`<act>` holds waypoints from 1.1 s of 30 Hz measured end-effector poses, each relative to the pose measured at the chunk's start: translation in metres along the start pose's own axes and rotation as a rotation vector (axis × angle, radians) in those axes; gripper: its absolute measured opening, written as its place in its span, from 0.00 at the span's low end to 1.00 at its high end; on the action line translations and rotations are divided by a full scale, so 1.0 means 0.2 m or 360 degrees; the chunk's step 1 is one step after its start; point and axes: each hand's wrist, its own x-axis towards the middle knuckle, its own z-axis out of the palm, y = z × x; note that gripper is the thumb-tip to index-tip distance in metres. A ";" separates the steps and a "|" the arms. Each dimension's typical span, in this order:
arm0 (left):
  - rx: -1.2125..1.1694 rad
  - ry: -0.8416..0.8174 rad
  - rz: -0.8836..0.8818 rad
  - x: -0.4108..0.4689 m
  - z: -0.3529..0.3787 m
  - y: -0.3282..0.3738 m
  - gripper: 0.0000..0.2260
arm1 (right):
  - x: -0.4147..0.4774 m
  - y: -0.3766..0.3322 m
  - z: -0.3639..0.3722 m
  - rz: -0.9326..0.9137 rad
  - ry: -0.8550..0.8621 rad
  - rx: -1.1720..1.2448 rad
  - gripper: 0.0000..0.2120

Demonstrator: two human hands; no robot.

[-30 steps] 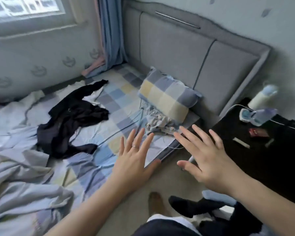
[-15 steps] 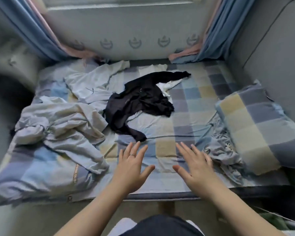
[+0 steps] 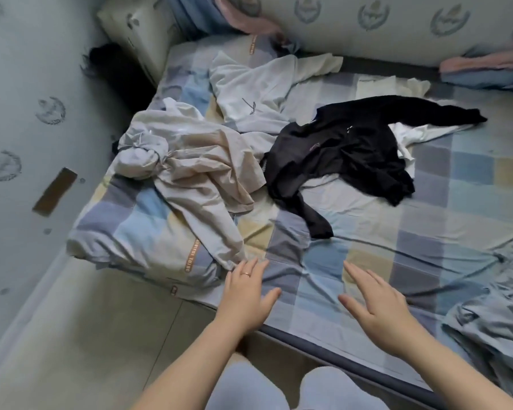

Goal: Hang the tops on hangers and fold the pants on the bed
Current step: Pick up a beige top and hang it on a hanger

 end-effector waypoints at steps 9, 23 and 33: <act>-0.0169 -0.0235 -0.0334 0.41 0.10 -0.83 0.29 | 0.71 -0.39 0.56 0.0164 -0.0305 0.0188 0.32; 0.0171 -0.0090 -0.0123 1.36 0.28 -1.70 0.36 | 2.05 -0.74 1.58 0.0419 -0.0194 0.0580 0.58; -0.2045 0.0114 -0.0983 1.64 0.23 -1.60 0.34 | 2.02 -1.02 1.48 -0.0094 -0.0333 0.0404 0.10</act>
